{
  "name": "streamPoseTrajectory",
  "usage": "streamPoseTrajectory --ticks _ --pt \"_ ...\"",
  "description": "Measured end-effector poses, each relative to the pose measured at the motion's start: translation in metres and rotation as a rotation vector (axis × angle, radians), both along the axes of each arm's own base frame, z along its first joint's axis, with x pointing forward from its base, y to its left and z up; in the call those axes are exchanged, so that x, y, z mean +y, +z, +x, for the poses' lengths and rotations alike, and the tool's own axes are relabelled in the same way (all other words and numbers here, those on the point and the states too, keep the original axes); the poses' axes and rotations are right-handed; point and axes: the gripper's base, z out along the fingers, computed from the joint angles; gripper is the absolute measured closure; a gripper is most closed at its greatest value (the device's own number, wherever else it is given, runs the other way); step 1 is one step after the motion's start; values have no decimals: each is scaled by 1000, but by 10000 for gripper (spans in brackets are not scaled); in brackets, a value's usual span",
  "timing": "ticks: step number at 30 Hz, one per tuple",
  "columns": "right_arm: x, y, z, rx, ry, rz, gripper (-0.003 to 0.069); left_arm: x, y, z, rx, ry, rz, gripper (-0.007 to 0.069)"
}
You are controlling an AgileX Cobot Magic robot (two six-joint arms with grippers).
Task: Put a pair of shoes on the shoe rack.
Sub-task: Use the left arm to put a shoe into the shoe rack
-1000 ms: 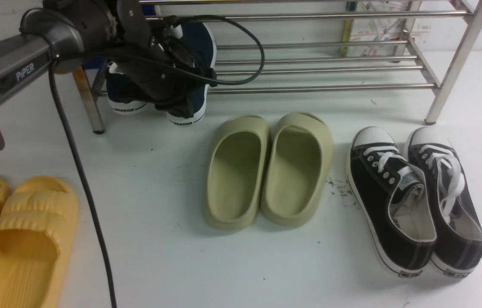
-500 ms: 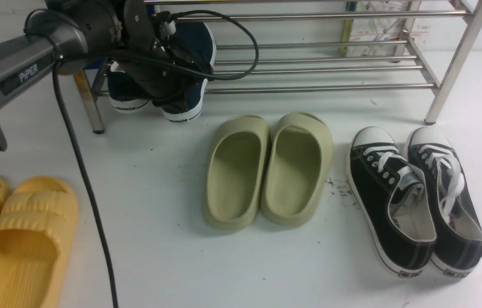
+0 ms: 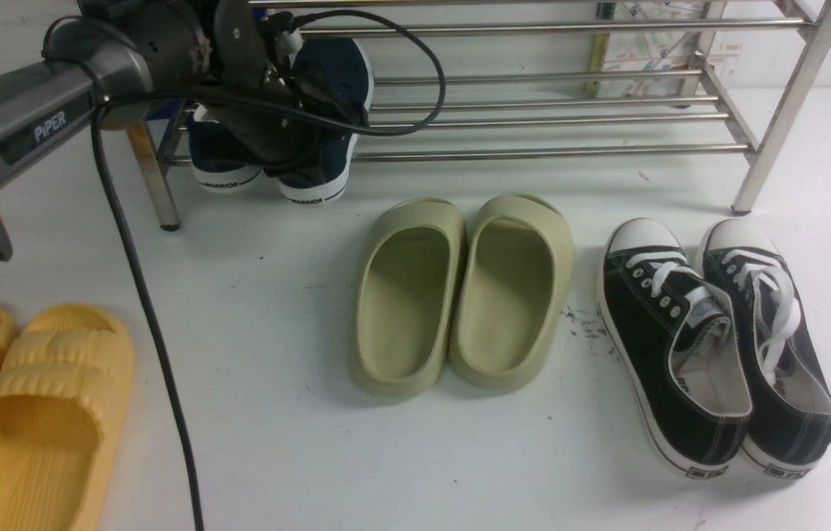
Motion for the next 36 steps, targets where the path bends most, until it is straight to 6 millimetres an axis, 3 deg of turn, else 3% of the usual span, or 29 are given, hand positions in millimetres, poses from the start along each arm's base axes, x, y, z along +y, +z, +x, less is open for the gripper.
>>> streamPoseTrajectory --ticks 27,32,35,36 --pt "0 0 0 0 0 1 412 1 6 9 -129 1 15 616" --pt "0 0 0 0 0 1 412 2 5 7 -104 0 21 545" --pt "0 0 0 0 0 1 412 3 6 5 -83 0 22 466" --pt "0 0 0 0 0 1 412 4 11 1 -76 -1 24 406"
